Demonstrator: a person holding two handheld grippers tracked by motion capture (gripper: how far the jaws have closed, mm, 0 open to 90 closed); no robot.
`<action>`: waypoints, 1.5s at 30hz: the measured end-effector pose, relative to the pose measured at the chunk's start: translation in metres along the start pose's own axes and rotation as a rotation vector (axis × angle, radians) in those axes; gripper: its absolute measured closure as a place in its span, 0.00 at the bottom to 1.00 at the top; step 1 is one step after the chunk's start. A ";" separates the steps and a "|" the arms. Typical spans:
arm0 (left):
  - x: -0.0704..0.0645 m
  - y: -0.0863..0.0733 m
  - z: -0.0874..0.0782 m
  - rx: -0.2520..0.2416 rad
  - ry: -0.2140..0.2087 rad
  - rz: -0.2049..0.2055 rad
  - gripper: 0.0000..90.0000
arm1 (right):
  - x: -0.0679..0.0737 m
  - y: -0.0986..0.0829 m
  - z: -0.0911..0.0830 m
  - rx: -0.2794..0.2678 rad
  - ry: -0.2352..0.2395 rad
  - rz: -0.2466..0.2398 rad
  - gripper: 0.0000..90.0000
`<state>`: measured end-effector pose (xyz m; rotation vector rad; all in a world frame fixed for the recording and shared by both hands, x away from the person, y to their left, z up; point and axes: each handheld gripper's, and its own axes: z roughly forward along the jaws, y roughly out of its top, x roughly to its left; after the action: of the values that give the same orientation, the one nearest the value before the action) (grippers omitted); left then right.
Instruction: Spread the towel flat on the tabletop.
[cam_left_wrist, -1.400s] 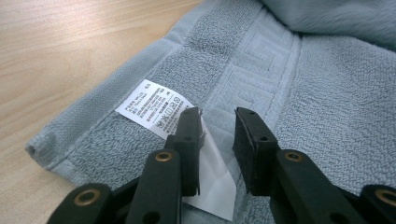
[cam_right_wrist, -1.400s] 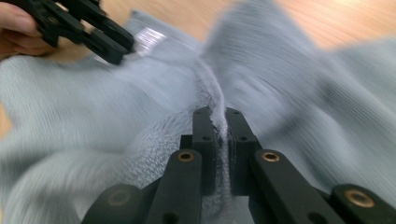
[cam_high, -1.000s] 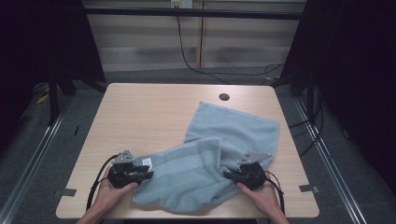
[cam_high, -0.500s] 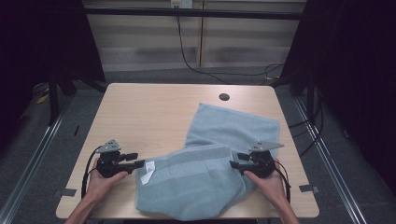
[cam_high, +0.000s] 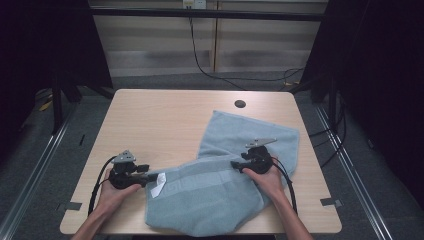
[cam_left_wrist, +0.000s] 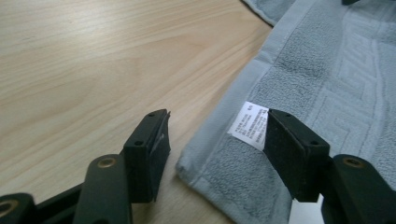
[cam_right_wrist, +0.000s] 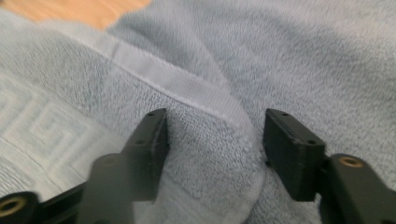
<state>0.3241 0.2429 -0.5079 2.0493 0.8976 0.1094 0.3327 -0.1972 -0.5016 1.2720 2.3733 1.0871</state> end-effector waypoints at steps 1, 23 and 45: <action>-0.001 0.000 0.001 0.000 -0.009 0.002 0.43 | 0.001 -0.001 -0.001 -0.006 0.008 -0.001 0.63; -0.019 0.000 -0.003 0.020 -0.111 0.085 0.95 | 0.004 0.001 -0.033 -0.134 0.087 0.003 0.92; -0.069 -0.007 -0.053 -0.119 -0.278 0.094 0.96 | 0.055 -0.054 -0.138 -0.222 0.188 -0.023 0.92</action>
<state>0.2486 0.2388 -0.4639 1.9374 0.6087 -0.0682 0.1953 -0.2416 -0.4364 1.1068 2.3076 1.4744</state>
